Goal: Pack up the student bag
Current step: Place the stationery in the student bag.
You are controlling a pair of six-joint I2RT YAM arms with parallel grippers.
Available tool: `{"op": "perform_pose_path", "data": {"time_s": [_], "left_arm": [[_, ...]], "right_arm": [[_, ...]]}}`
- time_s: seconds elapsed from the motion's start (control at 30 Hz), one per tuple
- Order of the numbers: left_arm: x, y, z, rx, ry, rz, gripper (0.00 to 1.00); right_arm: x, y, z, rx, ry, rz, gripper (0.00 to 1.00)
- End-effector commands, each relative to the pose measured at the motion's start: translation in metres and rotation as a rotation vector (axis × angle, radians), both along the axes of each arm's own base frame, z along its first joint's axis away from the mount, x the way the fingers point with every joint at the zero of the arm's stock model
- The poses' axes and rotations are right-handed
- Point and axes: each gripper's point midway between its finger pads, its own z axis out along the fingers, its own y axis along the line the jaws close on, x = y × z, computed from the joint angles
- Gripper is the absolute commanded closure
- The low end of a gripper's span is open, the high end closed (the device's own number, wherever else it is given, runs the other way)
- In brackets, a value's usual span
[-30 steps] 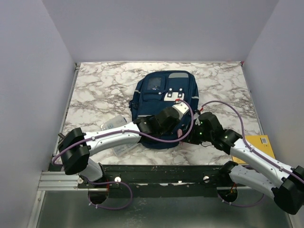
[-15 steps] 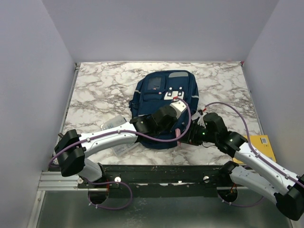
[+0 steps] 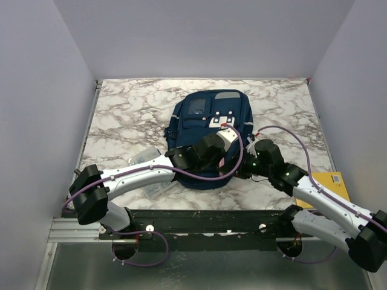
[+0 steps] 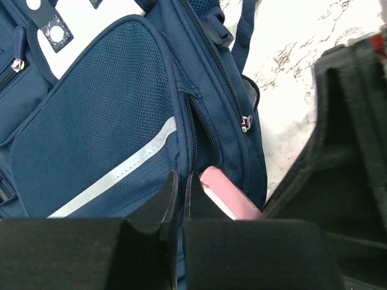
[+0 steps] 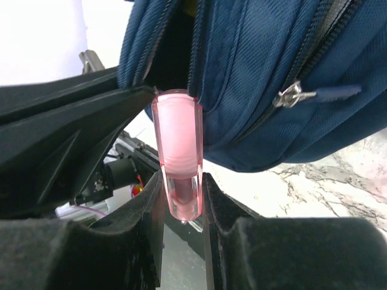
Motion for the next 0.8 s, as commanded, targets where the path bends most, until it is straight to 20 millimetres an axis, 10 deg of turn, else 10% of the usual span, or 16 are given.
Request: {"op": "perform_pose_path", "data": {"time_s": [0.0,0.2,0.47,0.77], "left_arm": [[-0.009,-0.008,0.027,-0.104,-0.01,-0.043,1.0],[-0.013,-0.008,0.026,-0.112,0.004,-0.052,1.0],[-0.016,-0.013,0.023,-0.119,0.026,-0.066,1.0],[-0.019,-0.016,0.031,-0.138,0.026,-0.091,1.0]], "right_arm": [[0.04,-0.001,0.0,-0.043,-0.07,-0.145,1.0],[0.068,-0.01,-0.015,-0.046,-0.106,-0.3,1.0],[0.109,-0.023,0.02,-0.05,-0.329,-0.435,0.99],[0.112,-0.006,0.036,-0.294,-0.527,-0.115,1.0]]}}
